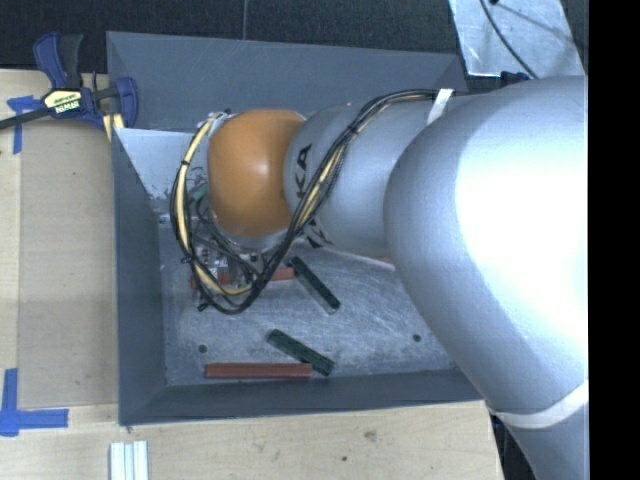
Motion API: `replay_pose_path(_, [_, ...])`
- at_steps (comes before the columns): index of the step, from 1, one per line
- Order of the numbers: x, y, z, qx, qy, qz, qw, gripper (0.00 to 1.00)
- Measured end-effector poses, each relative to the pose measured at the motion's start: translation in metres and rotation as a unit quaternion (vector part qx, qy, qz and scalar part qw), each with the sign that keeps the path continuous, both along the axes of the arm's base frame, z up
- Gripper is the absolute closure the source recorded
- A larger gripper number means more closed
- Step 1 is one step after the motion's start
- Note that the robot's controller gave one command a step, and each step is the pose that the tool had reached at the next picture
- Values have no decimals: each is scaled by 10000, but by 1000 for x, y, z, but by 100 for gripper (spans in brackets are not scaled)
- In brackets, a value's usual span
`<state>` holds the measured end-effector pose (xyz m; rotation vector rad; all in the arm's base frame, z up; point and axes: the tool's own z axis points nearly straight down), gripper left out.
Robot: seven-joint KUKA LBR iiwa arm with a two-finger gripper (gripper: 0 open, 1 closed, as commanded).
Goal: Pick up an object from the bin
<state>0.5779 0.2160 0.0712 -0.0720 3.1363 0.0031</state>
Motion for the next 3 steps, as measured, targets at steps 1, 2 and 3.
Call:
replay_pose_path(1, [21, -17, 124, 7, -38, -137, 9999, 100])
replay_pose_path(2, [39, 4, 123, 2, -8, -38, 10000, 100])
replay_pose_path(3, [44, -13, 147, -2, -14, -55, 10000, 100])
